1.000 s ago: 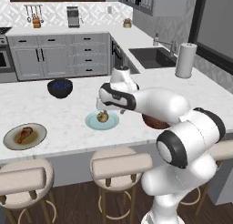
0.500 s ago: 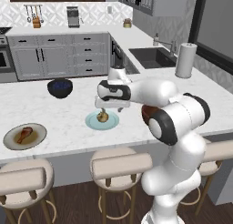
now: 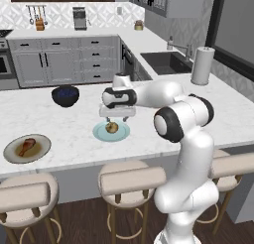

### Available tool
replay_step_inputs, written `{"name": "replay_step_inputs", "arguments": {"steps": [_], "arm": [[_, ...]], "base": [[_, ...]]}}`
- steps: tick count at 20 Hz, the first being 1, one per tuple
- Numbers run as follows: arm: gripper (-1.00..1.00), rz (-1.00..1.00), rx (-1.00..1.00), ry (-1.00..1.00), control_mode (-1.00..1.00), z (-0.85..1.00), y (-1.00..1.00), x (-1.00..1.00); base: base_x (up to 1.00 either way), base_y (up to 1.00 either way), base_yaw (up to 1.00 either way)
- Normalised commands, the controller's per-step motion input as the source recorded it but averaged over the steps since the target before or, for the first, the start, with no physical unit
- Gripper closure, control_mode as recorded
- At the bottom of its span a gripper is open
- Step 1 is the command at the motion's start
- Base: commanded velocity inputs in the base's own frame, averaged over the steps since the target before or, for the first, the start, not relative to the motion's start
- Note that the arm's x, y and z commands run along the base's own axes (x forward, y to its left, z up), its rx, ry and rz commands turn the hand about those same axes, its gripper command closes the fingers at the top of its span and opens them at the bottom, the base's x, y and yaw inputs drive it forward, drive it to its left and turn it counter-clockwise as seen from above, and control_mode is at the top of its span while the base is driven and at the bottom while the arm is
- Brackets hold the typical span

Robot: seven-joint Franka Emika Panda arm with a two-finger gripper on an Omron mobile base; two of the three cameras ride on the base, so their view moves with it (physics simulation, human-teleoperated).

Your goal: Pick the chicken drumstick and onion from their plates and place them in the bowl. Then put the bowl in the fridge.

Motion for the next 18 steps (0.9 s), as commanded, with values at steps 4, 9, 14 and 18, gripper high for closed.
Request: {"name": "replay_step_inputs", "arguments": {"steps": [4, 9, 14, 18], "arm": [[-1.0, 0.0, -0.01, 0.01, -1.0, -0.2, 0.22, 0.48], [-1.0, 0.0, 0.0, 0.02, -1.0, -0.16, 0.07, 0.41], [-1.0, 0.0, 0.0, 0.06, -1.0, -0.12, -0.06, 0.15], [-1.0, 0.0, 0.0, 0.06, -1.0, -0.28, 0.0, -0.01]], "base": [[0.0, 0.0, 0.0], [0.0, 0.0, 0.0], [0.0, 0.0, 0.0], [0.0, 0.0, 0.0]]}}
